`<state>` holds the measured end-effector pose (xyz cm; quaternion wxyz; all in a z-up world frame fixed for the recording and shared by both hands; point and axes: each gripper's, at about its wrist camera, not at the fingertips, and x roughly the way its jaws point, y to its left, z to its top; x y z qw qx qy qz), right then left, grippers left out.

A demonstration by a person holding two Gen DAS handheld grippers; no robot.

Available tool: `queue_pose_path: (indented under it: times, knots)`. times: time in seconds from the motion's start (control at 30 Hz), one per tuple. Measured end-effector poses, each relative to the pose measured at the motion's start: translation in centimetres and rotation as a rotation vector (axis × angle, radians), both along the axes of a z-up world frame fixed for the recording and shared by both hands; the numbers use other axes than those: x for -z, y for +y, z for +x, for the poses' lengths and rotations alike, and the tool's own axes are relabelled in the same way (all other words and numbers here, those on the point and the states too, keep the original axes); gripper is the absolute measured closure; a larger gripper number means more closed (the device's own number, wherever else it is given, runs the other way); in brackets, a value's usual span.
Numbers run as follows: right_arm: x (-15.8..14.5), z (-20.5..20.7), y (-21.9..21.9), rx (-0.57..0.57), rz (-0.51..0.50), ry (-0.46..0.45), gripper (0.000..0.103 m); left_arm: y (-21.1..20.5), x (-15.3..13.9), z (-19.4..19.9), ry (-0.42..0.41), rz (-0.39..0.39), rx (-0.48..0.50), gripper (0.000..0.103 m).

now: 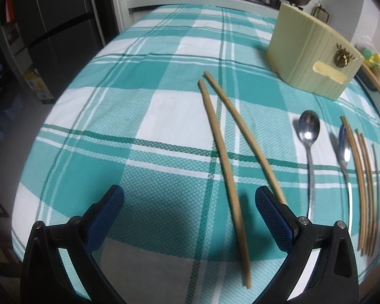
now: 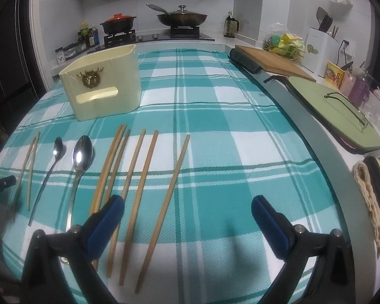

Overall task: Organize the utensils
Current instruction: 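Lower the left gripper onto a wooden chopstick and close on it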

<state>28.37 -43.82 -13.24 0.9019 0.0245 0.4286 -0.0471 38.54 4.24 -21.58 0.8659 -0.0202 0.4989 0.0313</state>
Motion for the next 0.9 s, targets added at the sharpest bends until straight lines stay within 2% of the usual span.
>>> queue_pose_path:
  times: [0.13, 0.27, 0.37, 0.4, 0.5, 0.6, 0.67, 0.77, 0.83, 0.9]
  knots:
    - [1.4, 1.3, 0.2, -0.020, 0.024, 0.023, 0.003, -0.1, 1.2, 0.4, 0.019, 0.071, -0.004, 0.000]
    - [3.1, 2.2, 1.1, -0.036, -0.037, 0.042, 0.004, 0.8, 1.4, 0.2, 0.014, 0.038, -0.002, 0.000]
    - [4.7, 2.3, 1.3, -0.057, -0.095, 0.092, 0.013, 1.3, 1.4, -0.1, 0.020, 0.039, 0.011, 0.000]
    - [5.3, 2.2, 1.1, -0.059, -0.100, 0.118, 0.014, 1.5, 1.3, -0.1, 0.021, 0.045, 0.017, 0.000]
    - [5.7, 1.4, -0.3, -0.051, -0.041, 0.111, 0.014, 1.7, 1.2, -0.1, 0.036, 0.069, 0.053, 0.000]
    - [5.8, 1.4, -1.3, -0.063, -0.028, 0.134, 0.014, 1.8, 1.0, 0.6, 0.075, 0.087, 0.122, 0.000]
    - [5.9, 1.8, -1.9, -0.092, 0.008, 0.168, 0.014, 2.2, 1.1, 1.6, 0.133, 0.062, 0.173, 0.000]
    - [5.9, 2.7, -2.5, -0.148, 0.029, 0.230, 0.013, 3.3, 1.4, 3.7, 0.226, 0.017, 0.180, 0.000]
    - [5.9, 3.3, -2.4, -0.184, 0.028, 0.272, 0.015, 3.5, 1.4, 5.1, 0.249, 0.029, 0.188, 0.000]
    - [5.8, 3.9, -2.3, -0.215, 0.025, 0.297, 0.024, 3.3, 1.5, 6.3, 0.259, 0.030, 0.210, 0.000]
